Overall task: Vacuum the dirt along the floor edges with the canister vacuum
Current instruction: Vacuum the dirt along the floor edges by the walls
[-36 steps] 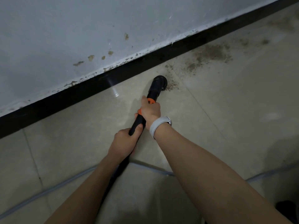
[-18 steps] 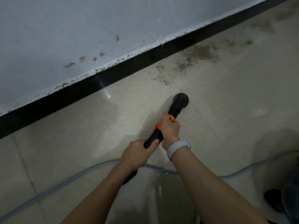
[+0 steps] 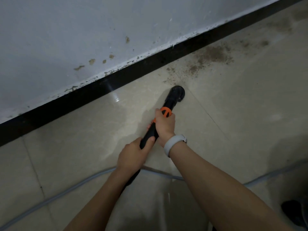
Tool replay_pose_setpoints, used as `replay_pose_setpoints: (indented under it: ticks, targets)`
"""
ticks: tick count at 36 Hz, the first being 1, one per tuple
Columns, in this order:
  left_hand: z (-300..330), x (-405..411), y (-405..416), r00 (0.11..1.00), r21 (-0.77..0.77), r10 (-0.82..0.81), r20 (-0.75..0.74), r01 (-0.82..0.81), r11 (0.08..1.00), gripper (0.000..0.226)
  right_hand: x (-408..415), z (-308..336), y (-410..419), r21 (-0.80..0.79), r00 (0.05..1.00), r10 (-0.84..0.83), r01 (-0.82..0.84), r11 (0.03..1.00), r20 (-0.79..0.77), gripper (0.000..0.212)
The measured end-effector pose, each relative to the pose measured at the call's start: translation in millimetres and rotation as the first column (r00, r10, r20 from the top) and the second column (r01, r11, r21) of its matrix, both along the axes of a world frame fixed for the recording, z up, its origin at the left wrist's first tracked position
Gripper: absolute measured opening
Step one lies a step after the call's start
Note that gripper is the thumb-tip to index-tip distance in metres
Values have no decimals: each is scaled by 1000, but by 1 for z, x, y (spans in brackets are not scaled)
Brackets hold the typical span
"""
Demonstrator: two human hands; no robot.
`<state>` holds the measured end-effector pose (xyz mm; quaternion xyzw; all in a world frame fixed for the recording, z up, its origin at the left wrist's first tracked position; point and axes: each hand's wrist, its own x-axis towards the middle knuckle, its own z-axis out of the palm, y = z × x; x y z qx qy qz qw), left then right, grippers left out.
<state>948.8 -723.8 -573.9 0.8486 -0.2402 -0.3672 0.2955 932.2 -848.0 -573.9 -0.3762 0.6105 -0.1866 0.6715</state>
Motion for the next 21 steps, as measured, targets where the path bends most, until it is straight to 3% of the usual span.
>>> replay_pose_setpoints:
  ticks: [5, 9, 14, 16, 21]
  targets:
    - [-7, 4, 24, 972, 77, 117, 205, -135, 988, 52, 37, 1, 6, 7, 987, 157, -157, 988, -30, 41]
    - [-10, 20, 35, 955, 46, 225, 190, -238, 970, 54, 60, 7, 20, 32, 961, 278, -278, 960, 2, 43]
    - [-6, 37, 36, 958, -9, 243, 150, -245, 970, 51, 62, 9, 27, 85, 943, 256, -279, 957, 213, 45]
    - [-7, 38, 30, 959, -18, 241, 151, -241, 970, 50, 56, 10, 28, 77, 932, 255, -283, 956, 259, 31]
    - [-11, 31, 6, 966, 16, 183, 183, -189, 982, 56, 50, 12, 15, 21, 960, 199, -207, 978, 199, 15]
